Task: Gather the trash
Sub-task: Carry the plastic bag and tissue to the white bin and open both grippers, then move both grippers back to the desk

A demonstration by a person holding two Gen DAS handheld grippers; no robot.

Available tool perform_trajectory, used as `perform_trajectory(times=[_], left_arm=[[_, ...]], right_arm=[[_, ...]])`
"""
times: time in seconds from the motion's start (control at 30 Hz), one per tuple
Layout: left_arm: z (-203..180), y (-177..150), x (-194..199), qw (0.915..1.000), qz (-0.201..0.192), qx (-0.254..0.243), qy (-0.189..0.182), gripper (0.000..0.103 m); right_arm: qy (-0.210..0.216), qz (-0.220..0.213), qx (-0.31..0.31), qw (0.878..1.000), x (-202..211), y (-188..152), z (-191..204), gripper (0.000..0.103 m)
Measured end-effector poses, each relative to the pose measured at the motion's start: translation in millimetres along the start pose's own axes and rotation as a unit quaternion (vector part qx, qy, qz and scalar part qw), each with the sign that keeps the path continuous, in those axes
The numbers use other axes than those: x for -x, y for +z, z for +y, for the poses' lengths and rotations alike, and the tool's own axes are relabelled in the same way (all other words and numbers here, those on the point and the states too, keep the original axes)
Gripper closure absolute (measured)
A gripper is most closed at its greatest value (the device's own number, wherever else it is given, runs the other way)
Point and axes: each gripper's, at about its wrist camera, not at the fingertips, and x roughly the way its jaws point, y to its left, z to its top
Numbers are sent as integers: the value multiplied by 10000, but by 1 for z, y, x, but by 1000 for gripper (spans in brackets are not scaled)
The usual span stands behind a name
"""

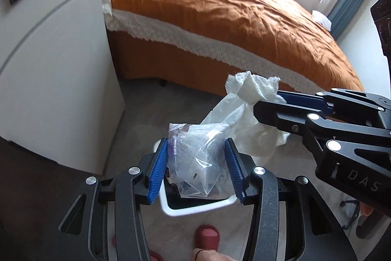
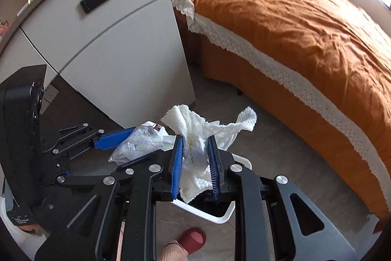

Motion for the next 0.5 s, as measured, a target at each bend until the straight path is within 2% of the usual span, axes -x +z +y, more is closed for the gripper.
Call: perform_trajectory(times=[0.03,0.07,0.1,0.13,0.27,0.5], left_arm=[[3,-6,-12,9999,78,25,-78,29],[5,-13,-26,9998,169,36,-80,17],[6,-18,-35,9997,237,32,-69,8],[9,-24,-44,9996,289,38,-43,8],[19,-38,-58,9987,484,147,19,6],[28,-27,-23,9991,388,155,114,6]], right_arm=[[-20,44,-15,10000,-10,-7,-3,63],[-46,132,-30,9999,-24,-15,-6,36],[-85,195,-36,9998,-32,-21,-8,26],[-158,210,-48,9996,-38,-26,-11,19],[-310,427,-91,9986,-57,-42,-16,11],[-390,331,-117,9986,-45,-27,-7,9]])
